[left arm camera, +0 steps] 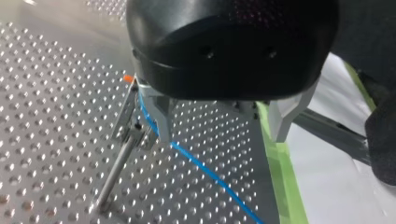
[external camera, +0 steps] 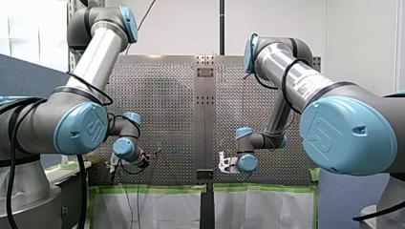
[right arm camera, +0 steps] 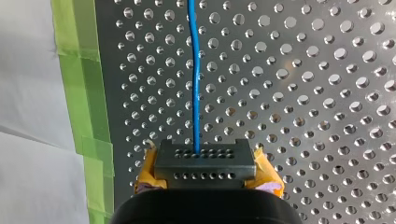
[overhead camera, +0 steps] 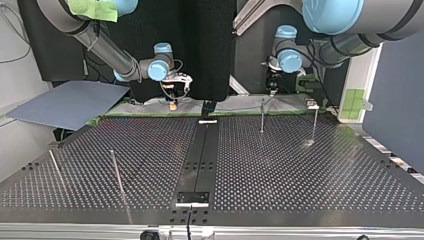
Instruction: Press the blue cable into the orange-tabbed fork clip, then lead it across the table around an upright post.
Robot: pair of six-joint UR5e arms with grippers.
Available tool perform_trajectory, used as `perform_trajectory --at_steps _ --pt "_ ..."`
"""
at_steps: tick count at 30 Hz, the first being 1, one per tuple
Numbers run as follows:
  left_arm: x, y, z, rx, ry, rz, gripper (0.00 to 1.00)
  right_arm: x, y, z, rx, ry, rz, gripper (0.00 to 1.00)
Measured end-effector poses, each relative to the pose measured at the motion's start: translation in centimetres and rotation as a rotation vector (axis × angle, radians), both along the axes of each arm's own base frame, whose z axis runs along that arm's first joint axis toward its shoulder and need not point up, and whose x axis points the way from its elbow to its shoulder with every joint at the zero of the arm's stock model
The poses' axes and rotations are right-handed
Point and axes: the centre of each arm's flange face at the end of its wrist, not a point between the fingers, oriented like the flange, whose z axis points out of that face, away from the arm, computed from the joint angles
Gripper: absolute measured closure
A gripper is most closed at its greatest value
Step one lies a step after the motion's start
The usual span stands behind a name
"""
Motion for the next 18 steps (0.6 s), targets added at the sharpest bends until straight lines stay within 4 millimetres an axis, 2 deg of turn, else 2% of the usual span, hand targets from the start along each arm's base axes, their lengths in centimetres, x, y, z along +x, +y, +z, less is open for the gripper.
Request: perform_trajectory --at_steps 8,18 --pt "-0.1 -1.2 0.2 0.056 -0.031 -0.064 0.00 0.0 0.0 0.0 0.001 0.001 0.000 1.00" --pt "0.1 -0.7 0.3 0.091 -0.051 0.005 0.00 0.0 0.0 0.0 0.003 0.002 0.000 1.00"
